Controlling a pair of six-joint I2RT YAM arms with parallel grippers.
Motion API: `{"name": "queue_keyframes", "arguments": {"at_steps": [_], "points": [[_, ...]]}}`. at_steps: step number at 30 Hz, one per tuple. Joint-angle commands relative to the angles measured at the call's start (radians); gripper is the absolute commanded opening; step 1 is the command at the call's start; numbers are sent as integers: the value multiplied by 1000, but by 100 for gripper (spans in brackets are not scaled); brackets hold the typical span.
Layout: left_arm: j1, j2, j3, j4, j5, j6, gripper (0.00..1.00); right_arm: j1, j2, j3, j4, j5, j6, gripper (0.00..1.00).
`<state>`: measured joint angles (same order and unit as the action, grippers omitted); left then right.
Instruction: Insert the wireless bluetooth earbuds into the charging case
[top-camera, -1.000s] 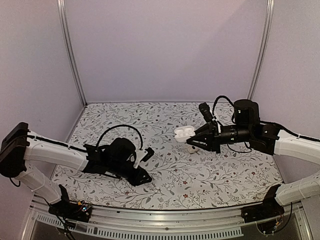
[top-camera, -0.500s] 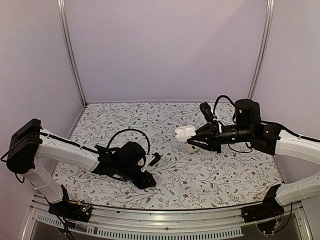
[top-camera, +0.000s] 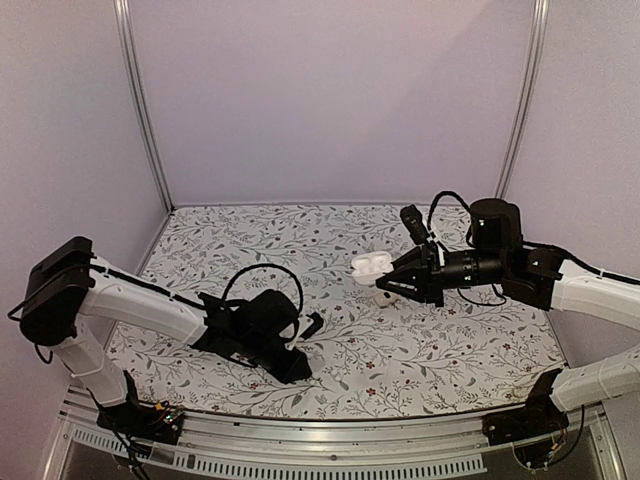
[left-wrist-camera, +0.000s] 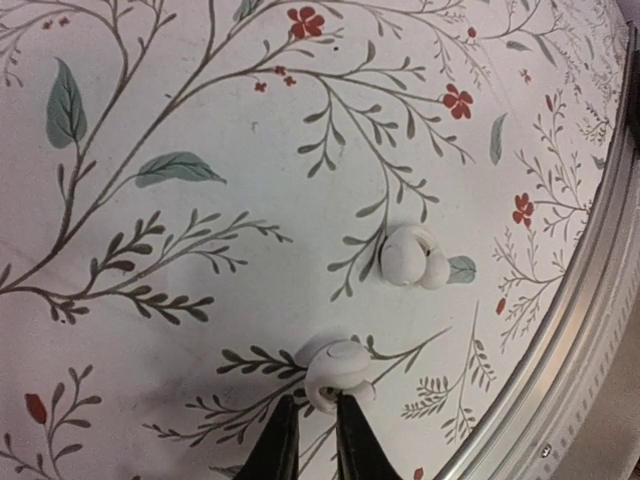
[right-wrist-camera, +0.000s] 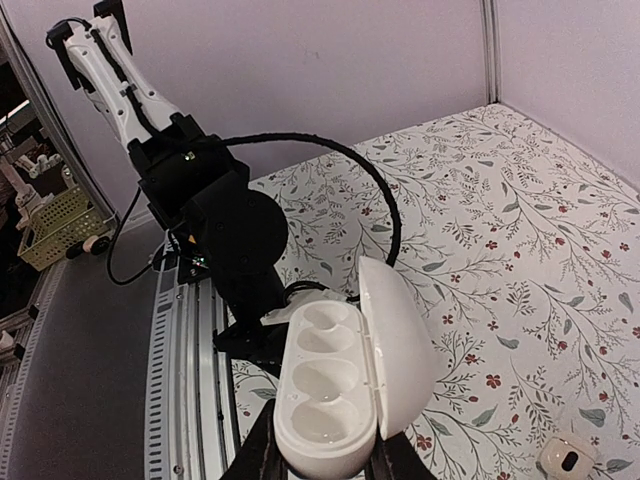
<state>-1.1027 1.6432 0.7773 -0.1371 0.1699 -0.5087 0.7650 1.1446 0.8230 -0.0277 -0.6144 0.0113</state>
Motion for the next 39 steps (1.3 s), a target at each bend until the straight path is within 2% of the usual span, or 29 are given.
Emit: {"name": "queue_keyframes", "arguments": {"at_steps": [1, 18, 25, 39], "points": [[-22, 17, 26, -14, -14, -10, 13, -6, -20, -1, 2, 0, -1, 0], [-69, 87, 85, -27, -29, -2, 14, -6, -22, -4, 2, 3, -1, 0], [-106, 121, 143, -112, -105, 18, 20, -6, -25, -5, 0, 0, 0, 0], [-112, 25, 165, -161, -168, 38, 22, -6, -22, -5, 2, -10, -1, 0]]}}
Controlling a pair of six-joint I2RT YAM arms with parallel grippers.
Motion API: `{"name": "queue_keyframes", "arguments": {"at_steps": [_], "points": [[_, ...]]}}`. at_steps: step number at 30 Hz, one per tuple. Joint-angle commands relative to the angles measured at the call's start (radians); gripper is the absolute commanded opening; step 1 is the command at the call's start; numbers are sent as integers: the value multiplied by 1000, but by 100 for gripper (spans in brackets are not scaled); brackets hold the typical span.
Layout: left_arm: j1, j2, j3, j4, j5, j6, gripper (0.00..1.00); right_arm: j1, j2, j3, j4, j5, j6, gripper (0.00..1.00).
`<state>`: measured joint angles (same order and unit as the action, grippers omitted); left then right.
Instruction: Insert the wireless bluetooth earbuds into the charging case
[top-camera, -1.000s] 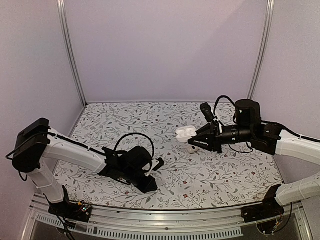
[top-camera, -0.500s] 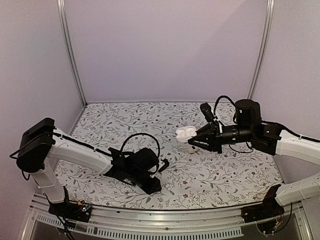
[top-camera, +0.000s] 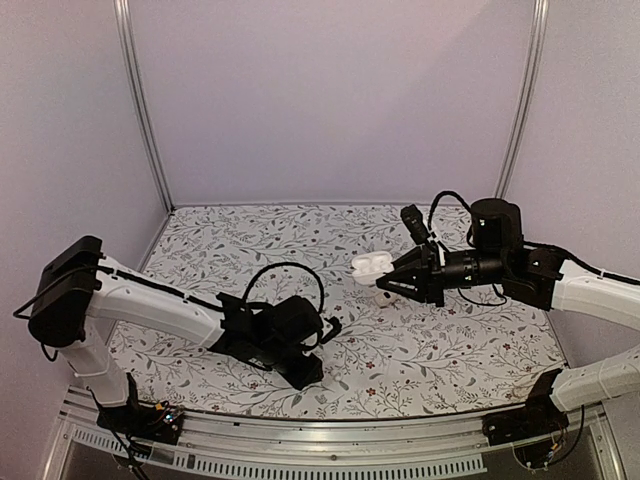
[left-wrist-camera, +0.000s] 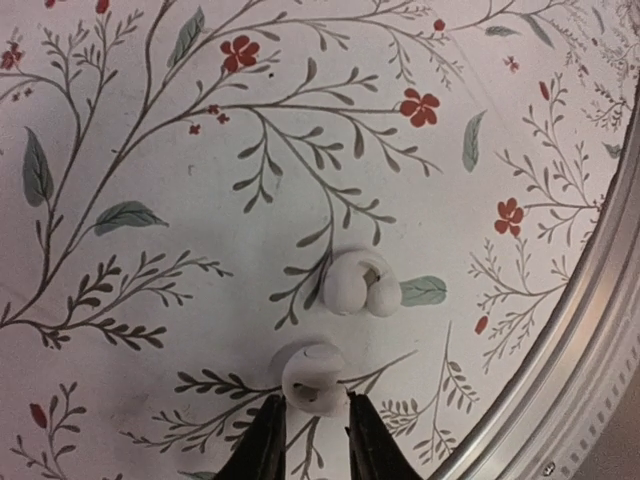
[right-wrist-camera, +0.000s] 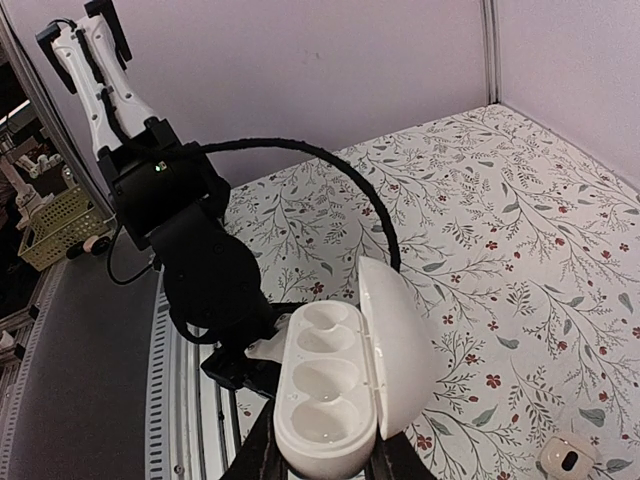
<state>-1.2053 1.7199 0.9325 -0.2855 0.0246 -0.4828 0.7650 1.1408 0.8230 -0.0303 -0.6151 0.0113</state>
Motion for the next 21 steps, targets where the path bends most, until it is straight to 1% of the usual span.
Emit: {"name": "queue_keyframes", "arguments": {"at_steps": [1, 10, 13, 21], "points": [[-10, -53, 9, -14, -22, 11, 22, -6, -18, -5, 7, -11, -1, 0], [-8, -12, 33, -40, -22, 9, 24, -6, -22, -5, 6, -9, 0, 0], [-9, -3, 37, -48, -52, 9, 24, -6, -23, -5, 5, -9, -1, 0], [-8, 19, 46, -50, -58, 10, 25, -6, -27, -5, 2, -8, -1, 0]]}}
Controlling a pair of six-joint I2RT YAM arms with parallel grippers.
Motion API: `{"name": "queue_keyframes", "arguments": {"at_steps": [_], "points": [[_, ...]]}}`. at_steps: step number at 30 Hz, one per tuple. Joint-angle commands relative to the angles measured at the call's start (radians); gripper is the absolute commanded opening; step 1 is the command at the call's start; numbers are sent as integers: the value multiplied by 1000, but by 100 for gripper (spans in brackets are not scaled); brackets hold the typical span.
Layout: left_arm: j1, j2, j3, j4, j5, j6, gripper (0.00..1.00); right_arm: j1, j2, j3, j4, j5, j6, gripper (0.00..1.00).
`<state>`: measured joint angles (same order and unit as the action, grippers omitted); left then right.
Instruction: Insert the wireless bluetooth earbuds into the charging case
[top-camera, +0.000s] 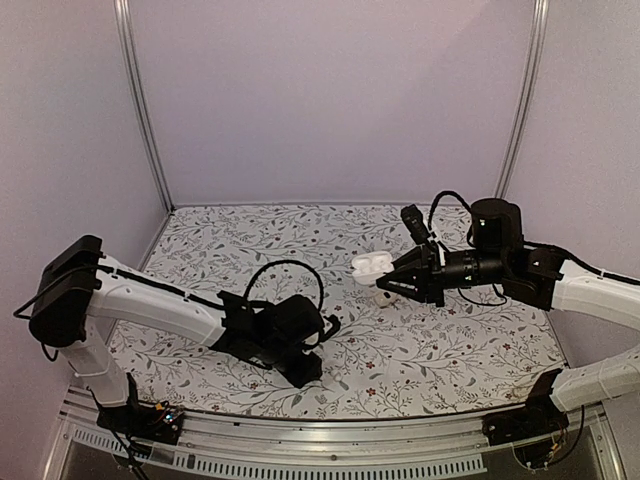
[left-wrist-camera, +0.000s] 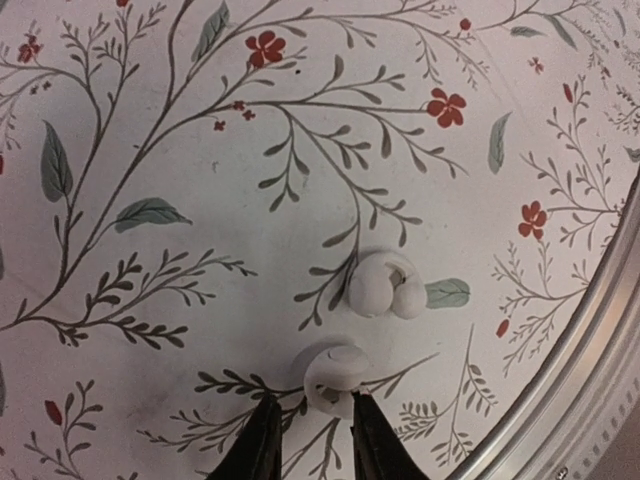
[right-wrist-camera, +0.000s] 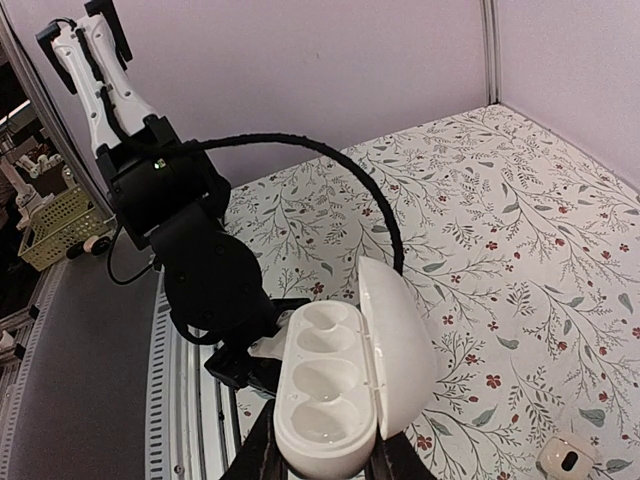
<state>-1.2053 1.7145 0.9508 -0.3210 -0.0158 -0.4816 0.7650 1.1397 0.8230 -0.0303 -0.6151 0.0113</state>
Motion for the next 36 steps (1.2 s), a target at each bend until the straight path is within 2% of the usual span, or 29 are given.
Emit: {"name": "queue_keyframes", "arguments": {"at_steps": [1, 23, 31, 36], "points": [[-8, 27, 30, -17, -19, 10, 25, -6, -26, -5, 3, -7, -1, 0], [-29, 91, 61, -13, 32, 40, 25, -6, -24, -1, -6, -5, -1, 0], [-35, 100, 71, -15, 50, 44, 20, -6, -22, 1, -5, -5, -1, 0], [-36, 85, 74, -25, 32, 50, 12, -6, -20, 1, -6, -7, -1, 0]]}}
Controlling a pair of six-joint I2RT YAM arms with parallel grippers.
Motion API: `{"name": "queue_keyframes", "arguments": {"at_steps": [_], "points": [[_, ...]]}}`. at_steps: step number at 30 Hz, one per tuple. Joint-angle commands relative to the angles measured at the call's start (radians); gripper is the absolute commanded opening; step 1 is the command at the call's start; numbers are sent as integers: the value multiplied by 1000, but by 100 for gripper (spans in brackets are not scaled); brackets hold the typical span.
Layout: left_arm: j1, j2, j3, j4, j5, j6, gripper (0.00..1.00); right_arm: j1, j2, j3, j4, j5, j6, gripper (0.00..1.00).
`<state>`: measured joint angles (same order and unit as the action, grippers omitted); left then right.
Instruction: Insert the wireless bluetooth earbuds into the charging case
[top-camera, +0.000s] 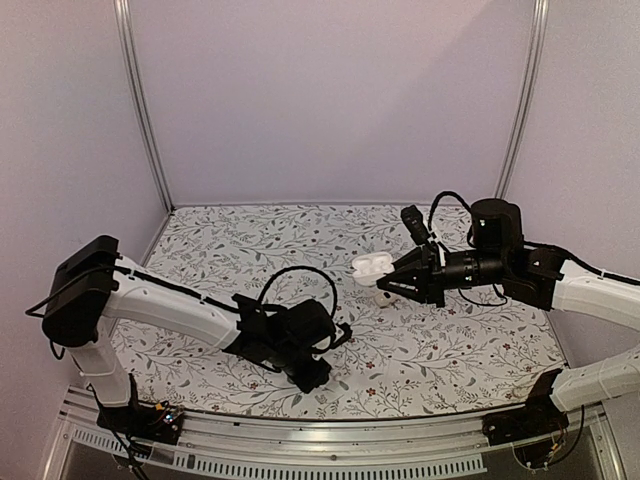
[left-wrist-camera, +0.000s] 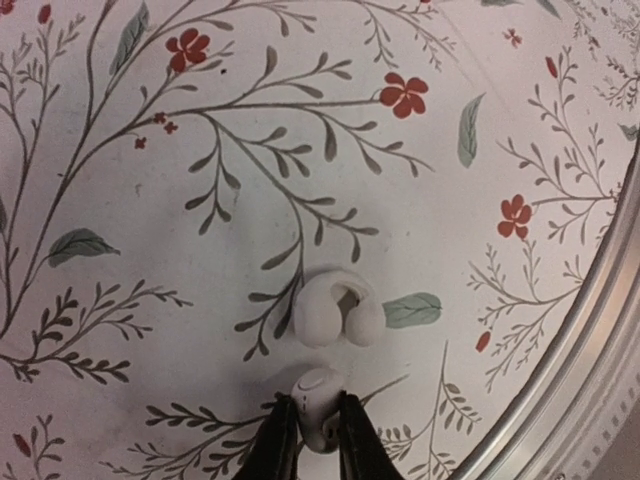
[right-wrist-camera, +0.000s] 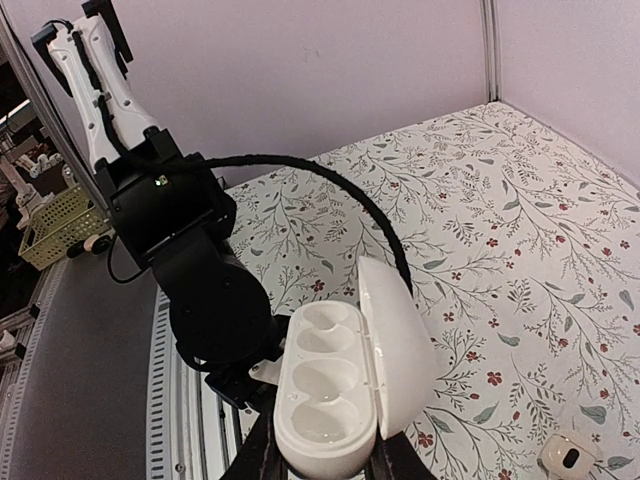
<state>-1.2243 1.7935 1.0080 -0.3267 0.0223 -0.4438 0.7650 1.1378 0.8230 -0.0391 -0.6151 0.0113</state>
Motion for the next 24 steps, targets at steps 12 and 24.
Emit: {"name": "queue_keyframes", "arguments": {"at_steps": [12, 24], "points": [[9, -330, -93, 34, -137, 215, 0, -6, -24, -7, 10, -58, -38, 0], [-13, -775, -160, 223, -105, 553, 0, 13, 4, -13, 30, -220, -61, 0]]}}
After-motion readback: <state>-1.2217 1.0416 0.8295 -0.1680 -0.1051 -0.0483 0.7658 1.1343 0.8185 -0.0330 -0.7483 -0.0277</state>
